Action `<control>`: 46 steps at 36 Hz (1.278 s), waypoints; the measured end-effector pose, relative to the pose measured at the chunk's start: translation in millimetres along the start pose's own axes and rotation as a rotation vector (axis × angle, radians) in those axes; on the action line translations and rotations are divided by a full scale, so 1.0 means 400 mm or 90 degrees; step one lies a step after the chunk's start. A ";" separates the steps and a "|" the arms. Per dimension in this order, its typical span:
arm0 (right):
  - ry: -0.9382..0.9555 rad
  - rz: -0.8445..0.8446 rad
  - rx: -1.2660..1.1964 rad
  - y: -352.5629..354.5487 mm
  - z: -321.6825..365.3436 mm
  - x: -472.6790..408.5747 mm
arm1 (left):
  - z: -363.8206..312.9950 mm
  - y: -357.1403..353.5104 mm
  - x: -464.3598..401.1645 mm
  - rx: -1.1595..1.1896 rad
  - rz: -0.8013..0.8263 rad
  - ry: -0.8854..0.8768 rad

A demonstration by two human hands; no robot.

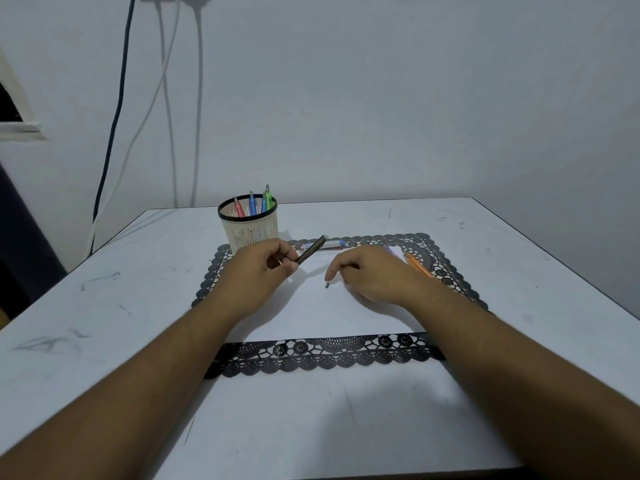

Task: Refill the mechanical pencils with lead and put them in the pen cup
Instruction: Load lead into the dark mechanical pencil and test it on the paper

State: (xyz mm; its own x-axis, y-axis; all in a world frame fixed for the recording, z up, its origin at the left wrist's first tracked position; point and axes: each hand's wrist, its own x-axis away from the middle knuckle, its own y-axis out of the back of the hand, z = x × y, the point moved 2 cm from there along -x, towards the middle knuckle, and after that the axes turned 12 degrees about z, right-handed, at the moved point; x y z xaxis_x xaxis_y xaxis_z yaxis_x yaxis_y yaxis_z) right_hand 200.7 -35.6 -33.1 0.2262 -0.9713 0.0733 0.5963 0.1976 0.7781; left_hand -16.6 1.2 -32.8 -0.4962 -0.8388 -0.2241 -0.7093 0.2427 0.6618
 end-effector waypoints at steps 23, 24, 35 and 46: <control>0.013 -0.014 0.086 -0.035 -0.011 -0.034 | 0.012 -0.003 -0.002 -0.042 0.036 0.010; 0.016 -0.023 0.051 -0.031 -0.014 -0.033 | 0.015 -0.002 -0.004 -0.047 0.039 0.012; 0.049 -0.080 -0.122 0.022 -0.043 -0.020 | 0.008 0.002 -0.009 -0.182 0.059 -0.026; 0.066 -0.065 -0.095 0.013 -0.037 -0.021 | 0.009 0.002 -0.009 -0.198 0.065 -0.042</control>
State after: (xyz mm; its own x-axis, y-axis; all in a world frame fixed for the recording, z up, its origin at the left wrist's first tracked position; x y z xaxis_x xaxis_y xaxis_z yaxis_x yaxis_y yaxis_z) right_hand 213.5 -24.6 -39.0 0.2327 -0.9699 -0.0721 0.7259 0.1238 0.6766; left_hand -17.0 6.1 -33.9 -0.5949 -0.7823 -0.1845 -0.4725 0.1547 0.8676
